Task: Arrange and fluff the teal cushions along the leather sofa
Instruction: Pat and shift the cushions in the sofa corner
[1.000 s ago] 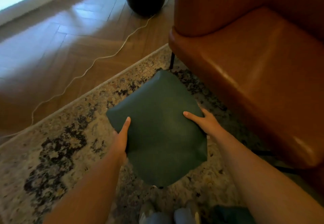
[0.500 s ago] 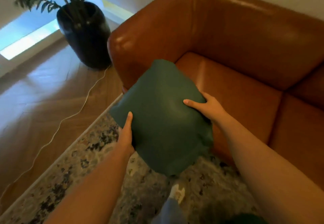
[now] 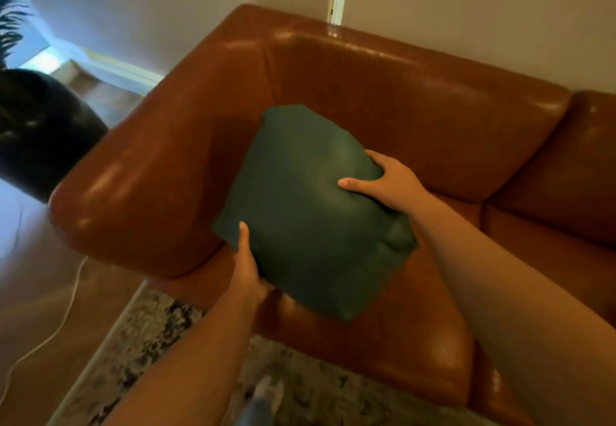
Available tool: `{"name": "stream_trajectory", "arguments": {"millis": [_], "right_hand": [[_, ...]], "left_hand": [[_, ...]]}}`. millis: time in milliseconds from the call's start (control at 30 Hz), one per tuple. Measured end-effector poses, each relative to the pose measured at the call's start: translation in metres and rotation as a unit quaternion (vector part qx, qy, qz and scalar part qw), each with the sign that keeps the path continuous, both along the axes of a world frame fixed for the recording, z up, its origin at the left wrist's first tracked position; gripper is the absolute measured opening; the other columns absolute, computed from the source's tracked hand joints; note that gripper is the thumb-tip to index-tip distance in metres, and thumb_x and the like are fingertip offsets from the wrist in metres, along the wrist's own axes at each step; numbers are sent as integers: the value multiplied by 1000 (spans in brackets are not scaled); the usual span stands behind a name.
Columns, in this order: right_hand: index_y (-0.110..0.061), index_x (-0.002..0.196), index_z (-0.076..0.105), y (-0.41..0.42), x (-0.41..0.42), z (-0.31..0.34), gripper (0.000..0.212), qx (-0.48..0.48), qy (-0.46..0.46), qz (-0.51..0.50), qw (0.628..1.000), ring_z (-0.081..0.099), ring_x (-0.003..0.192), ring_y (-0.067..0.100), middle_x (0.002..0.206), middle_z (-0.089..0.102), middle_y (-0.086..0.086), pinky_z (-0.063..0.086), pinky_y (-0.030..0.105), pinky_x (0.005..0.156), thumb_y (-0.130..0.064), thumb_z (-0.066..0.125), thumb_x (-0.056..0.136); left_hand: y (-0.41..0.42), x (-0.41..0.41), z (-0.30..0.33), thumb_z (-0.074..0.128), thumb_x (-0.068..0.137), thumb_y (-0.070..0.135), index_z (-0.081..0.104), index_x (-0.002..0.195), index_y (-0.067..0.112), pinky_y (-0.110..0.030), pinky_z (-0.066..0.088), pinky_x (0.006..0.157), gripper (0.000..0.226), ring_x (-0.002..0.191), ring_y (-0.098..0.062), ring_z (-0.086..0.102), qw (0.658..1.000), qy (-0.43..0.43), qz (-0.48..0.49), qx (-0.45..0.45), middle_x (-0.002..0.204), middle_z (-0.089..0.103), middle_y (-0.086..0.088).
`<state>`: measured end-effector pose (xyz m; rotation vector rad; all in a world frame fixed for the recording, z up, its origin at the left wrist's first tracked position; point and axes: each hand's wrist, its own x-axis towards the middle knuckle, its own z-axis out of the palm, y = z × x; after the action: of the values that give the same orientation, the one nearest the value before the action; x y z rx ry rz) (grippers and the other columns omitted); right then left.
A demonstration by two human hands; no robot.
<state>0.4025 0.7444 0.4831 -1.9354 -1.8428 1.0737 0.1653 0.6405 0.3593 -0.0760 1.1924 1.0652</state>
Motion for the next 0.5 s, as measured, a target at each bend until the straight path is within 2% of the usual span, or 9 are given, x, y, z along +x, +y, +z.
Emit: {"name": "stream_trajectory", "arguments": {"millis": [100, 133, 200, 267, 333, 367, 400, 433, 500], "right_hand": [[-33, 147, 28, 49, 3, 2, 103, 25, -68, 24, 997, 42, 128, 28, 143, 40, 3, 38, 43, 102, -77, 64, 61], [-34, 147, 27, 64, 3, 3, 102, 38, -84, 35, 995, 42, 128, 29, 142, 40, 4, 38, 44, 102, -76, 64, 62], [-36, 147, 27, 95, 3, 0, 103, 62, -104, 43, 992, 42, 127, 31, 139, 41, 5, 38, 48, 104, -77, 64, 60], [-37, 148, 24, 117, 6, -14, 104, 53, -132, 63, 988, 35, 132, 33, 144, 36, 7, 32, 51, 109, -78, 64, 61], [-33, 151, 15, 130, 11, -34, 103, 34, -199, 97, 975, 19, 142, 33, 156, 21, 8, 16, 51, 116, -71, 65, 69], [-33, 151, 10, 133, 13, -42, 101, 24, -217, 92, 972, 11, 145, 32, 159, 11, 8, 7, 52, 117, -65, 66, 73], [-36, 151, 5, 135, 16, -50, 100, 15, -218, 75, 973, 4, 147, 32, 160, 3, 5, 1, 55, 117, -61, 66, 75], [-39, 150, 2, 136, 17, -55, 101, 15, -208, 57, 976, -1, 147, 34, 161, -3, 2, -1, 57, 117, -59, 67, 76], [-40, 150, 3, 135, 16, -59, 99, 27, -188, 50, 980, -5, 146, 34, 161, -5, 1, -5, 54, 117, -53, 69, 78]], "left_hand": [[46, 13, -4, 58, 62, 81, 62, 119, 28, -60, 43, 96, 78, 111, -30, 59, 998, -47, -49, 19, 116, 66, -1], [62, 13, -6, 54, 65, 81, 58, 122, 28, -60, 44, 94, 78, 113, -30, 57, 996, -49, -66, 21, 119, 64, 0], [94, 14, -12, 53, 63, 82, 42, 139, 30, -60, 42, 94, 93, 127, -30, 46, 994, -25, -107, 1, 139, 50, 1], [126, 19, -10, 56, 61, 83, 19, 149, 32, -59, 35, 102, 108, 139, -31, 30, 988, 58, -144, -22, 154, 28, 0], [156, 21, -3, 63, 53, 82, 2, 151, 31, -53, 30, 110, 126, 142, -30, 24, 966, 206, -155, 5, 158, 15, -6], [172, 22, 6, 65, 55, 79, -2, 151, 30, -49, 26, 113, 127, 143, -30, 20, 933, 310, -178, 46, 159, 10, -10], [188, 22, 16, 66, 63, 72, -4, 150, 30, -47, 21, 116, 119, 145, -30, 13, 882, 413, -207, 94, 159, 2, -13], [203, 23, 28, 66, 70, 66, -4, 150, 33, -47, 16, 117, 111, 146, -32, 6, 819, 502, -236, 147, 159, -5, -14], [228, 25, 50, 64, 73, 64, -5, 147, 43, -54, 13, 113, 104, 146, -34, -2, 678, 622, -306, 244, 158, -14, -10]]}}
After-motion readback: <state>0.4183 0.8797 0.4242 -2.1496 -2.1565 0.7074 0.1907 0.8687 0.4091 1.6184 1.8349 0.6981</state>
